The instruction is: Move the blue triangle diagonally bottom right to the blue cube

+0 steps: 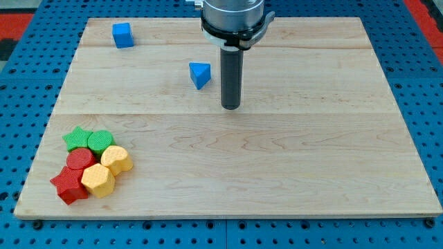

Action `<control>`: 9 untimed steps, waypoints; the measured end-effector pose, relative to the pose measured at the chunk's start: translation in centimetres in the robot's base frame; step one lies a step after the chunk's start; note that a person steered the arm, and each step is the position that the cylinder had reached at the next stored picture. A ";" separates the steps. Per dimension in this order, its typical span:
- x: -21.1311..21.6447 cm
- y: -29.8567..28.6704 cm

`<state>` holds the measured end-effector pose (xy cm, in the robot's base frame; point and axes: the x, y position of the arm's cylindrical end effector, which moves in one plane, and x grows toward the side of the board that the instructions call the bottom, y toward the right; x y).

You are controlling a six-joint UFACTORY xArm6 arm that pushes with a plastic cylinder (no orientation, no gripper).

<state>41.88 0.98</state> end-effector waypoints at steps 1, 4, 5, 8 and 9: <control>-3.8 -2.0; -9.8 -7.6; -11.5 -9.8; -15.6 -13.7; -14.2 -6.9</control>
